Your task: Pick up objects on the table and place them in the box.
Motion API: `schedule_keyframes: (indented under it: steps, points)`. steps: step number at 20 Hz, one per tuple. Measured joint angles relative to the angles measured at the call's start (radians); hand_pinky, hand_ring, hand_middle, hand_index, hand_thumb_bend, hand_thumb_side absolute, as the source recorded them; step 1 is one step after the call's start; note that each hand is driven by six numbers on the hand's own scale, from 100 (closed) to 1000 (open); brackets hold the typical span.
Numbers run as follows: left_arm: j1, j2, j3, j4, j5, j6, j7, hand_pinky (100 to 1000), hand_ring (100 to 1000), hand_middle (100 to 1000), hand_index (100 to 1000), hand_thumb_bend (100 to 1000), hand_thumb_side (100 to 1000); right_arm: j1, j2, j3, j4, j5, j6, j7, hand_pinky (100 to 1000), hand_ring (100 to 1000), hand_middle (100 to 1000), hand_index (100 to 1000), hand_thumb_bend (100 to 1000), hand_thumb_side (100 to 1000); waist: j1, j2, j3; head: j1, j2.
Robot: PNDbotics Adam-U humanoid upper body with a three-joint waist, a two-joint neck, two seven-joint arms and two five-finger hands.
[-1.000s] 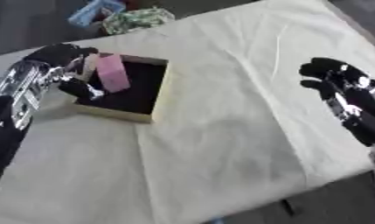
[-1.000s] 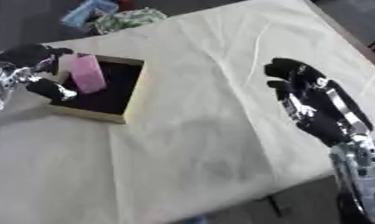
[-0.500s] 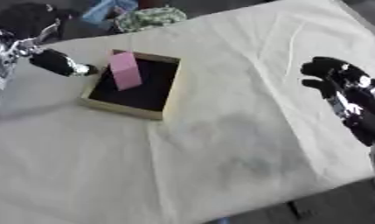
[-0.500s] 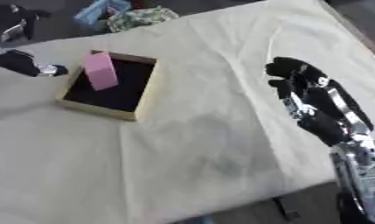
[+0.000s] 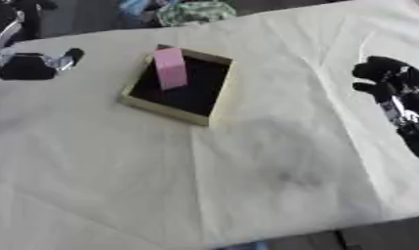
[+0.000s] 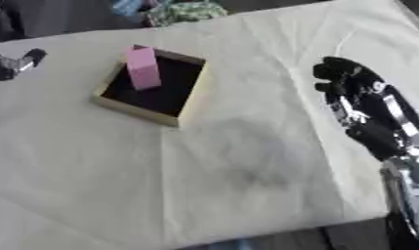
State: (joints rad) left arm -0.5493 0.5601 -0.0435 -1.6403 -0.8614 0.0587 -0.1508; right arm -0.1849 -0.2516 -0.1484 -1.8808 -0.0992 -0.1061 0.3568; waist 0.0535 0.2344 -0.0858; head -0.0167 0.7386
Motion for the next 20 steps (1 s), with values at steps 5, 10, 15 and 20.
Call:
schedule_keyframes:
  steps: [5, 10, 15, 20]
  points:
    - [0.136, -0.1, 0.018, -0.138, 0.085, 0.082, 0.085, 721, 557, 527, 860, 242, 651, -0.001, 0.001, 0.0, 0.0, 0.0, -0.002, -0.009, 863, 885, 794, 879, 100, 428, -0.007, 0.001, -0.004, 0.015, 0.005]
    - [0.264, -0.168, 0.016, -0.269, 0.167, 0.138, 0.167, 712, 554, 528, 855, 202, 639, -0.005, 0.001, 0.001, 0.0, 0.0, -0.004, -0.01, 863, 884, 794, 879, 100, 425, -0.015, 0.002, -0.01, 0.024, 0.008]
    - [0.318, -0.202, 0.002, -0.333, 0.248, 0.13, 0.247, 703, 551, 527, 853, 170, 631, -0.01, 0.001, 0.001, 0.0, -0.001, -0.007, -0.013, 863, 883, 794, 879, 100, 424, -0.018, 0.005, -0.018, 0.026, 0.008]
    - [0.342, -0.216, -0.009, -0.333, 0.328, 0.092, 0.322, 696, 545, 523, 843, 116, 618, -0.014, 0.001, 0.001, 0.0, -0.001, -0.009, -0.014, 861, 879, 791, 878, 100, 423, -0.019, 0.007, -0.016, 0.027, 0.008]
